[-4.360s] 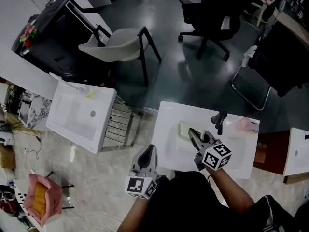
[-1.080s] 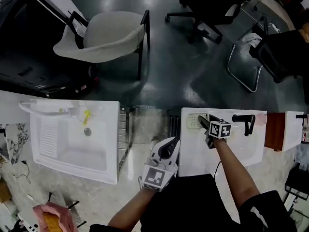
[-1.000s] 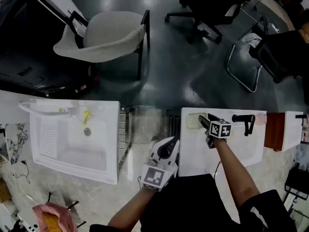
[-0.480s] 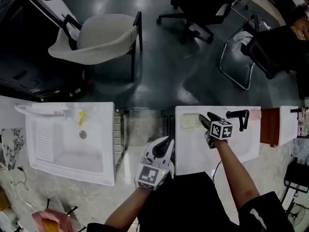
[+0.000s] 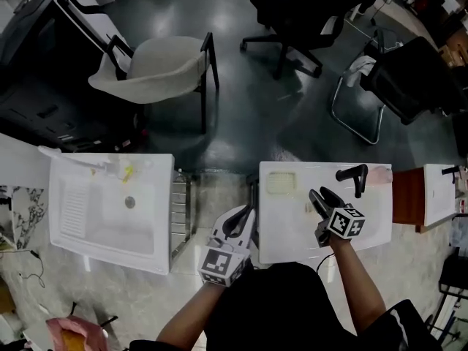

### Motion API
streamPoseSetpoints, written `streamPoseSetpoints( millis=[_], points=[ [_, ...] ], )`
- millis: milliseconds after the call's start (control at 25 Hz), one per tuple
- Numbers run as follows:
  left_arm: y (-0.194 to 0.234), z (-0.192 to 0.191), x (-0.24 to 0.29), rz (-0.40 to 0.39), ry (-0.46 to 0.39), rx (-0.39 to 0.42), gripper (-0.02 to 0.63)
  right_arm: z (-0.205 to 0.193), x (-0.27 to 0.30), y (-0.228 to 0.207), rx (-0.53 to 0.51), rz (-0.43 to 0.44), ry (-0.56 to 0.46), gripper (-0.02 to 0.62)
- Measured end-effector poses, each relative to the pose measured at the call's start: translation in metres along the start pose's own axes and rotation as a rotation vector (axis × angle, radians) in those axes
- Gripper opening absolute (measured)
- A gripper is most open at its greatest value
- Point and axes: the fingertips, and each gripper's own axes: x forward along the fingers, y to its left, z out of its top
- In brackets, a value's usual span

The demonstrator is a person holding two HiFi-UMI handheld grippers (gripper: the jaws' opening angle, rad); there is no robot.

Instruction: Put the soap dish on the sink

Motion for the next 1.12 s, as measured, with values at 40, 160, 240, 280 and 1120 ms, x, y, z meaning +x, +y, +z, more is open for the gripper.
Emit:
streamPoseSetpoints(
  millis=[40,160,240,280,1120],
  points=[
    [-0.008,0.0,-0.003,0.0,-0.002,0.003,0.025,-0.001,-0.014,0.003,0.014,0.008,-0.019,0.21],
    [-0.036,-0.004,-0.006,0.002,-0.001,0.028,0.023,0.0,-0.059,0.01,0.034,0.036,-0.079,0.187],
    [-0.055,-0.006,-0.005,0.006,-0.004,0.037,0.024,0.004,-0.09,0.01,0.014,0.038,-0.121,0.175],
    [-0.066,-0.008,-0.004,0.007,-0.007,0.038,0.023,0.007,-0.106,0.009,-0.006,0.029,-0.146,0.158],
    [-0.335,-0.089,-0.032,0.064,-0.048,0.092,0.024,-0.063,-0.395,-0.087,-0.186,0.006,-0.36,0.0]
  ],
)
